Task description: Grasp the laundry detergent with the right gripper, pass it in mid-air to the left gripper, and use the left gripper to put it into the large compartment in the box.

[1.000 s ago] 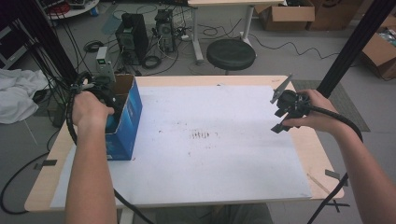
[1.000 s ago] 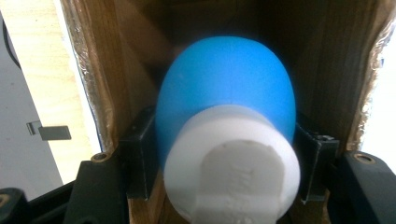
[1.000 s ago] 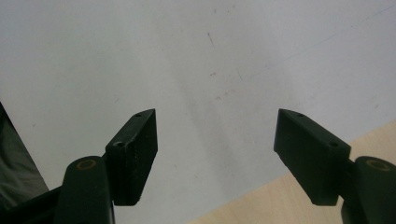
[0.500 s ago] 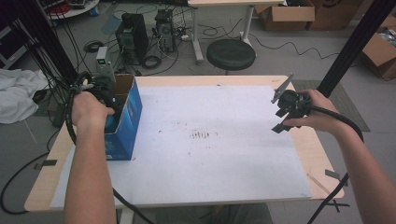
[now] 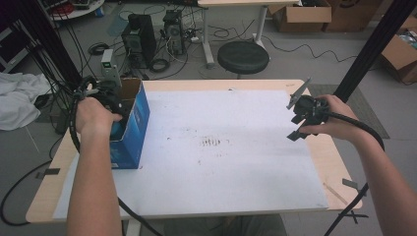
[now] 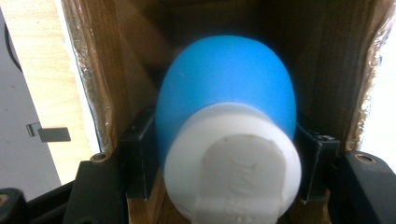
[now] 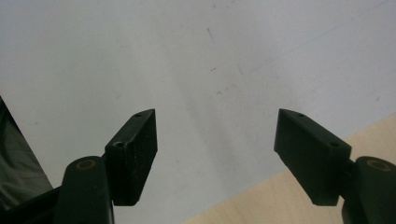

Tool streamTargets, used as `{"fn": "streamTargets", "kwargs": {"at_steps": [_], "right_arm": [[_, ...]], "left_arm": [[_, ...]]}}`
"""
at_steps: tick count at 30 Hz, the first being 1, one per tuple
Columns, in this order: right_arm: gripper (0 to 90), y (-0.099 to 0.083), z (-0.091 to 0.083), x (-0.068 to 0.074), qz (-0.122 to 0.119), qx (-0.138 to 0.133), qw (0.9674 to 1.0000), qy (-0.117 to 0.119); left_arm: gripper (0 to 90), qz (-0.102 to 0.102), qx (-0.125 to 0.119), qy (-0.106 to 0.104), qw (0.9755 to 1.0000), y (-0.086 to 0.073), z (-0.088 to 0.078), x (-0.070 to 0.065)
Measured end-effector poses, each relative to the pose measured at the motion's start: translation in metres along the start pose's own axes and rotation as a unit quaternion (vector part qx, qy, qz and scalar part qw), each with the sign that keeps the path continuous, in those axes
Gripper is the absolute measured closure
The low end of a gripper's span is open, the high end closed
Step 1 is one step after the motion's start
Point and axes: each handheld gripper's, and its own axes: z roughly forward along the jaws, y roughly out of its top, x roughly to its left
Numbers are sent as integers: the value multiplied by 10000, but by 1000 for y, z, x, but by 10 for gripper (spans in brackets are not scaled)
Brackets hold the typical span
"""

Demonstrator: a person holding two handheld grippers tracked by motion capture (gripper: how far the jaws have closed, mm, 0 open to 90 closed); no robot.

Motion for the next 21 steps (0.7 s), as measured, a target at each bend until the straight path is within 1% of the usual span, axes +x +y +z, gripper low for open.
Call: {"fn": "streamTargets", "kwargs": {"at_steps": [3,5,7,11,12,13,15,16,17,18,19,20,21], "right_arm": [[304,0,-1,1,6,-8,10000,-12],[304,1,-2,1,4,-10,10000,-21],[304,2,-3,2,4,1,10000,-18],[304,3,-3,4,16,-16,10000,0],[303,3,-3,4,6,-11,10000,-6],[303,3,-3,4,6,-11,10000,-6],[299,5,-3,4,-10,3,10000,2],[299,5,-3,4,-10,3,10000,2],[298,6,-5,4,-6,-19,10000,-6],[296,6,-5,4,-6,-22,10000,-5],[290,7,-6,4,-11,-25,10000,-9],[290,7,-6,4,-11,-25,10000,-9],[289,8,-7,5,-10,-30,10000,-12]], "left_arm": [[368,-8,-22,18,10000,-1,-1,1],[324,-9,-38,17,10000,-1,-1,1],[288,12,-132,-58,9999,-1,-4,1],[261,67,-218,-69,9997,-3,-12,0],[251,77,-262,-44,9996,-4,-15,-1],[240,77,-262,-44,9996,-4,-15,-1],[223,190,-363,17,9992,-5,-26,-3],[211,190,-363,17,9992,-5,-26,-3],[206,327,-456,65,9984,-7,-36,-7],[200,404,-520,103,9978,-8,-42,-10],[189,458,-562,128,9973,-9,-47,-12],[179,458,-562,128,9973,-9,-47,-12],[179,548,-646,142,9963,-10,-53,-15]]}}
